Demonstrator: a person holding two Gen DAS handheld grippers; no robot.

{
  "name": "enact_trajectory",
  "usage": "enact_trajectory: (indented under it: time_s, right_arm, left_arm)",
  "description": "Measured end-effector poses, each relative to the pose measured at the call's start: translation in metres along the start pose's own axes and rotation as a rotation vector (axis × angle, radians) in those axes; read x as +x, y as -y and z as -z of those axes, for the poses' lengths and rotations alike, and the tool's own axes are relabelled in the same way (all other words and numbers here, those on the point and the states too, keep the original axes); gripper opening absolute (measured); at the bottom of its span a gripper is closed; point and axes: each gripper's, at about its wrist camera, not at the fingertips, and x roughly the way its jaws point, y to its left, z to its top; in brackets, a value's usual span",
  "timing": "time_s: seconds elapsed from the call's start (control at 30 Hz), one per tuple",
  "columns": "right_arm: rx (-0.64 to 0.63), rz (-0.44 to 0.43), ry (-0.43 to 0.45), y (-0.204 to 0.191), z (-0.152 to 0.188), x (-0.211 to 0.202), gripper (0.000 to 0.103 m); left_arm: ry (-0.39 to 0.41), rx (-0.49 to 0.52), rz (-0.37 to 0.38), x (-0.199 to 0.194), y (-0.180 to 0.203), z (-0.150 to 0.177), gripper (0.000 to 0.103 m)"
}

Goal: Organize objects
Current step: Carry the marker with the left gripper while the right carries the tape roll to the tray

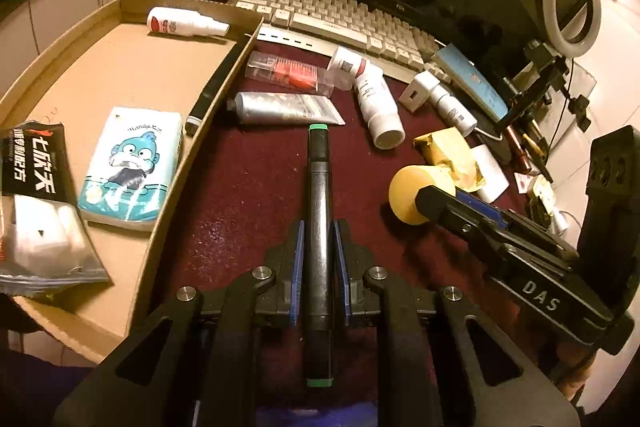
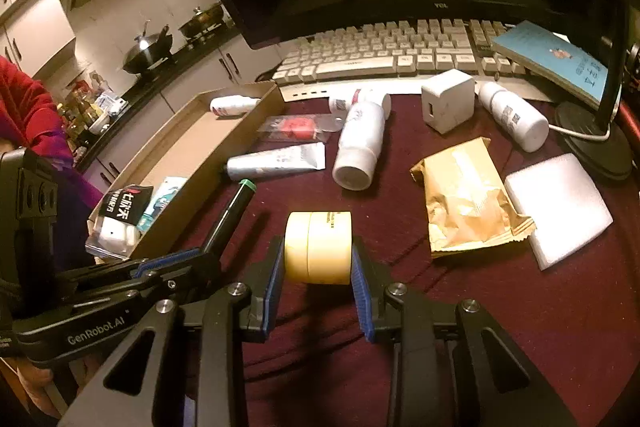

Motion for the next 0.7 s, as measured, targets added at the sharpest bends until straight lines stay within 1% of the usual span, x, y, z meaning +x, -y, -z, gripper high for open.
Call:
enact_trajectory:
  time_s: [0.2, 0.37, 0.57, 0.7]
  right_arm:
    - [-0.025, -0.033, 0.007, -0.014, -0.002, -0.004, 0.031]
    - [-0.047, -0.073, 0.025, -0.030, -0.008, -0.007, 0.031]
    - [-0.095, -0.102, 0.045, -0.052, -0.022, -0.006, 0.031]
    - [-0.116, -0.136, 0.037, -0.068, -0.035, 0.004, 0.031]
  left_arm:
    - [0.012, -0.034, 0.020, -0.012, -0.006, -0.001, 0.014]
    - [0.060, -0.050, 0.046, -0.033, -0.011, -0.005, 0.014]
    - [0.122, -0.093, 0.026, -0.055, -0.029, -0.020, 0.014]
    - [0.132, -0.139, 0.016, -0.059, -0.048, -0.033, 0.014]
